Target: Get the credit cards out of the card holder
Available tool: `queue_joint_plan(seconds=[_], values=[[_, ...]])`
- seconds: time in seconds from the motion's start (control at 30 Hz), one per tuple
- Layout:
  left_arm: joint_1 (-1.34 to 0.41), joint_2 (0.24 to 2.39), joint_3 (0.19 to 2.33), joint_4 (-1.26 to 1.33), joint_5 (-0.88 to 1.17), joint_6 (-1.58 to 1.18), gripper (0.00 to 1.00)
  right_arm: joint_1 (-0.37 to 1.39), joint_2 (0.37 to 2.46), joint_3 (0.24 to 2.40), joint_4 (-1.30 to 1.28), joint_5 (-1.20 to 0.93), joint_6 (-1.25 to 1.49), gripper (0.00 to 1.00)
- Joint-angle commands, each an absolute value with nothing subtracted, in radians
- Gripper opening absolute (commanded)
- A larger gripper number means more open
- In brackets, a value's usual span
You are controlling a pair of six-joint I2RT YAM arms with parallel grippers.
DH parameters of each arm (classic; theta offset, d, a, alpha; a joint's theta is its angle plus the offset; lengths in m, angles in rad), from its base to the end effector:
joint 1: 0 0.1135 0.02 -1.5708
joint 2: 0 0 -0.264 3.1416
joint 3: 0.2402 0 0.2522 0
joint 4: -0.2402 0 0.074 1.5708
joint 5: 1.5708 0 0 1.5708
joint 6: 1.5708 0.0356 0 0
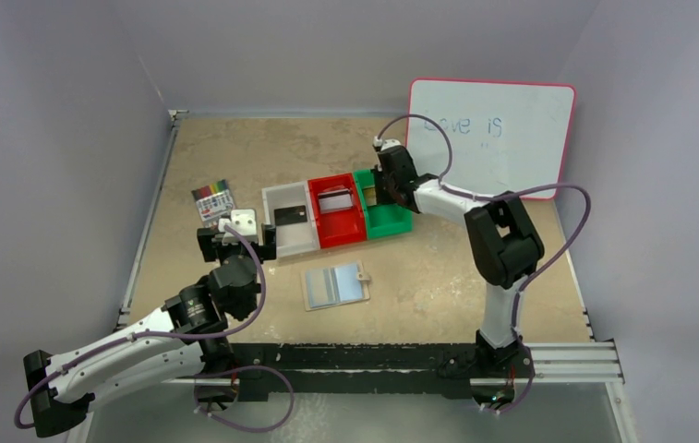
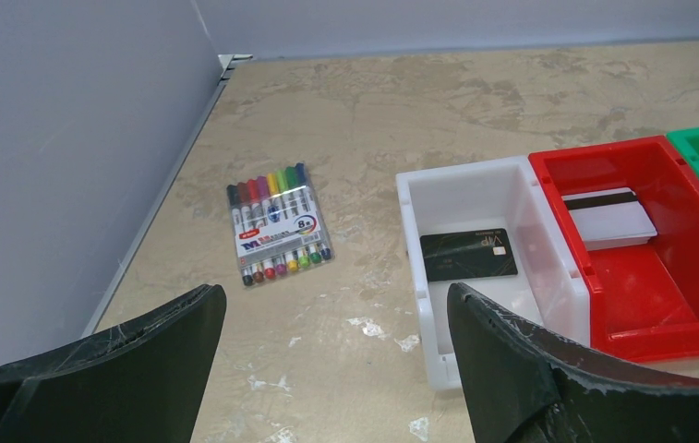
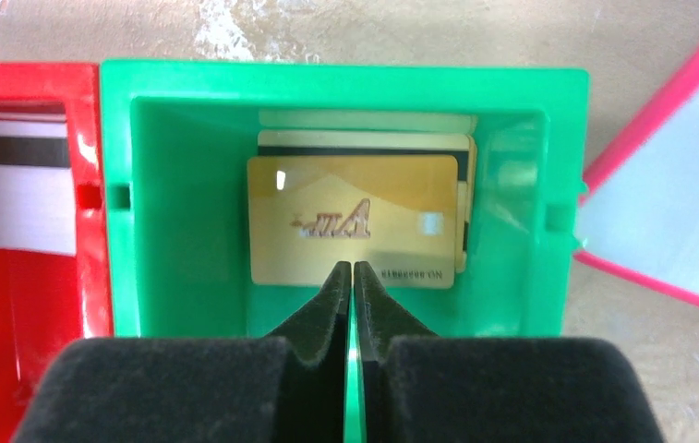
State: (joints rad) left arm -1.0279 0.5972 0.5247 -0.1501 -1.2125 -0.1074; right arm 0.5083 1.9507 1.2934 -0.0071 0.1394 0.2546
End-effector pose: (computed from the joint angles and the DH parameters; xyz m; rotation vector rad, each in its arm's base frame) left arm 0.0981 -0.0981 0.2850 -0.0754 1.6513 0.2242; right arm 0.3820 0.2071 0.1891 -0.2077 2.2307 0.2608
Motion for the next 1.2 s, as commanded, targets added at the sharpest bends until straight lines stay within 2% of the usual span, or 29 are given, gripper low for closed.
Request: queue_joint_plan(seconds=[0.0,0.1,0.17,0.3,0.47,0.53,0.73,0.87,1.17], values=[[-1.025,0.592,0.518,-0.118,-1.228,-0.084,0.89,0.515,1.765,1.247,0.017,0.170,0.277,0.06],[-1.025,0.598,0.520,-0.122,-1.241,-0.093,0.90,0.531,1.615,1.169,0.044,0.172,0.310,0.16],[-1.024,0.606,0.528,-0.129,-1.251,-0.104,0.90,0.542,1.500,1.089,0.096,0.144,0.358,0.30],[-1.022,0.631,0.547,-0.154,-1.290,-0.128,0.91,0.561,1.262,0.913,0.144,0.119,0.501,0.48],[-1.020,0.650,0.556,-0.165,-1.333,-0.146,0.91,0.583,1.078,0.752,0.219,-0.017,0.590,0.53],[-1.018,0.655,0.558,-0.168,-1.343,-0.152,0.91,0.653,1.064,0.724,0.205,0.012,0.617,0.53],[-1.017,0.685,0.578,-0.198,-1.404,-0.179,0.91,0.926,1.178,0.746,0.099,0.252,0.720,0.52],[-1.015,0.696,0.606,-0.255,-1.452,-0.227,0.91,1.085,1.343,0.866,-0.036,0.435,0.784,0.53],[-1.015,0.672,0.663,-0.399,-1.617,-0.372,0.91,1.242,1.678,1.099,-0.132,0.500,0.838,0.61]])
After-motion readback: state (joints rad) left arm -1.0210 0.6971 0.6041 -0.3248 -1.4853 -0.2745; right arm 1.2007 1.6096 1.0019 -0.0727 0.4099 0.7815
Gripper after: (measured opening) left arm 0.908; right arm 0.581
